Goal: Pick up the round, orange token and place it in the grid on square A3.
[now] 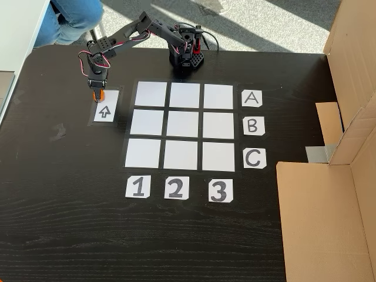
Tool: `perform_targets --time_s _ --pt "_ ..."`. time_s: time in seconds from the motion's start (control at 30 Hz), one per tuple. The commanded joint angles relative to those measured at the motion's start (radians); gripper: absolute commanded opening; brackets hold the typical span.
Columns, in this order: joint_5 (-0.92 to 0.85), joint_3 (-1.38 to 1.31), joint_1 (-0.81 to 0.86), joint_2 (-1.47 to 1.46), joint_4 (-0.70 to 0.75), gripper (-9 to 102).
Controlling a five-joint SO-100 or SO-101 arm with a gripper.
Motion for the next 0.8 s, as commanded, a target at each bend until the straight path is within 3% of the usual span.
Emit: perform_targets --time_s 0.0,0.2,0.5,0.6,0.77 --pt "0.005 0.061 0.012 0.201 -0.017 -1" --pt "-0.14 0.304 -0.048 0.532 -0.037 -1" --pt "-0.221 0.647 -0.258 0.999 -0.021 0" --pt "-0.239 0.744 -0.376 1.117 0.014 0" --pt "-0.27 0.782 -0.62 1.195 0.195 0"
